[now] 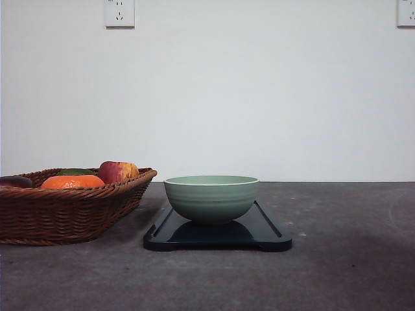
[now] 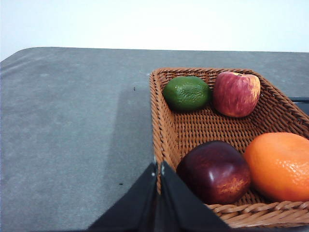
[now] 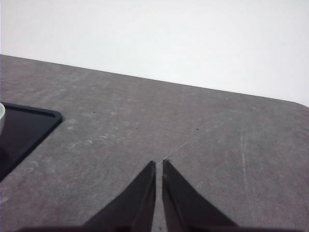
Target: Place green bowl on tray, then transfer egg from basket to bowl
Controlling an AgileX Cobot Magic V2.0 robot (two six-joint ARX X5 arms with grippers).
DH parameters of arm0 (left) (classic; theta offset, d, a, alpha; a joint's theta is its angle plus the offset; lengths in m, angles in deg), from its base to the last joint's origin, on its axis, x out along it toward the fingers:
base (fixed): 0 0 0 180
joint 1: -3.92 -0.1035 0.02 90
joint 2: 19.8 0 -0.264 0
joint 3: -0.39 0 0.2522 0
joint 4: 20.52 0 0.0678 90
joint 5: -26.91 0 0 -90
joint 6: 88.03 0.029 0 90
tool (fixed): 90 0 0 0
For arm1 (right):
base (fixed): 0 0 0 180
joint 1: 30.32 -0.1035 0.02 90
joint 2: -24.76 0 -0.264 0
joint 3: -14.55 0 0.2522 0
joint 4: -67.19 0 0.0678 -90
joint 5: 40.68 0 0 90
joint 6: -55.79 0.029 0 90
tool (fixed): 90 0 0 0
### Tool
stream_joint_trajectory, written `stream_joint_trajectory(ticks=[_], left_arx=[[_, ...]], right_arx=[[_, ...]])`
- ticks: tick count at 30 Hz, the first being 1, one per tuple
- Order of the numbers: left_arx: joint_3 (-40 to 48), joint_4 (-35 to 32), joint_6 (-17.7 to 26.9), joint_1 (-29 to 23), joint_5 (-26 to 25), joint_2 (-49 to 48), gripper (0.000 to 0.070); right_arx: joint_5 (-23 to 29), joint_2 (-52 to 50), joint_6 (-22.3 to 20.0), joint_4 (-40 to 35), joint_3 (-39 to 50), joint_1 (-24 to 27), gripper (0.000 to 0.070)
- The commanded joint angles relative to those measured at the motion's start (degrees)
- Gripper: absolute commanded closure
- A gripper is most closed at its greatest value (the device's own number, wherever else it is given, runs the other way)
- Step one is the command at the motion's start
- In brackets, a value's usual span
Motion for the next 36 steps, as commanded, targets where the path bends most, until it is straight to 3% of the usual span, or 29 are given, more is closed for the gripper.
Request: stream_joint_trajectory(ticks=[1, 36], left_arx=[[1.07, 0.37, -0.17, -0.04, -0.07, -0.07, 0.07], [1.07, 0.37, -0.17, -0.04, -0.07, -0.07, 0.07]], right_arx=[[0.04, -0.04, 0.64, -0.59, 0.26, -0.02, 0.0684], [0.04, -0.04, 0.63, -0.59, 0.26, 0.0, 0.0683]])
